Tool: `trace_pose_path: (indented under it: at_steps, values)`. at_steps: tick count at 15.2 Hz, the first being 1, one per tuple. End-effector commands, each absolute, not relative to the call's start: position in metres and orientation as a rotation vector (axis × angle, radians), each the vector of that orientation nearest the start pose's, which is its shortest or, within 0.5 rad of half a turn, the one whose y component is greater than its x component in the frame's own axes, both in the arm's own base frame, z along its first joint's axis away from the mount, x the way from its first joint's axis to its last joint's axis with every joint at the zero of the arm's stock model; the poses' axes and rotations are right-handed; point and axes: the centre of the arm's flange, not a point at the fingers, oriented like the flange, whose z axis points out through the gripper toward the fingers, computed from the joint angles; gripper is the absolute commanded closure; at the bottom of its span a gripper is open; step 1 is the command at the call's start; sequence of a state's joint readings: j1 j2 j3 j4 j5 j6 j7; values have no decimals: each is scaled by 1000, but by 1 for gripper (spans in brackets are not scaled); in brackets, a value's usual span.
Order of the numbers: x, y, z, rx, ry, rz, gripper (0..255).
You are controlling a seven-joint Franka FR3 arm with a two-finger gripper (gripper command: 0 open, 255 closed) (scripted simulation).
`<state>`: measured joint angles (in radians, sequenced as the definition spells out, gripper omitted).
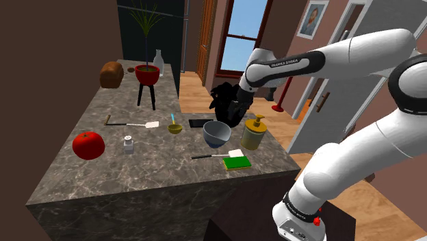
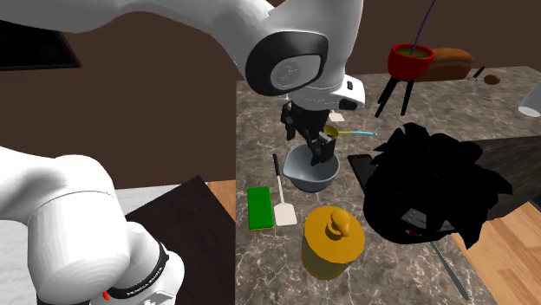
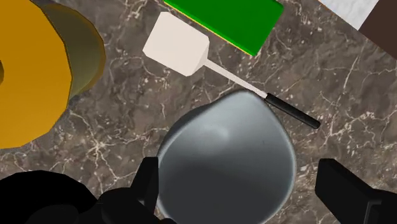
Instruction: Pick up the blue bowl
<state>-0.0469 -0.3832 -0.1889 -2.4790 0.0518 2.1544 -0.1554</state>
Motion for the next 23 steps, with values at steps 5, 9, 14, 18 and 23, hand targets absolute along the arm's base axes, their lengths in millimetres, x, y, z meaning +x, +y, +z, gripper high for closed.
trace_pose_path:
  at_steps: [5,9,14,18,23]
  values:
    - [454,-135,370,-3012,151,-119,0]
    - [479,-157,332,-2997,154,-124,0]
    - [479,-157,305,-2997,154,-124,0]
    - [479,-157,292,-2997,154,-124,0]
    - [478,-156,291,-2997,154,-124,255]
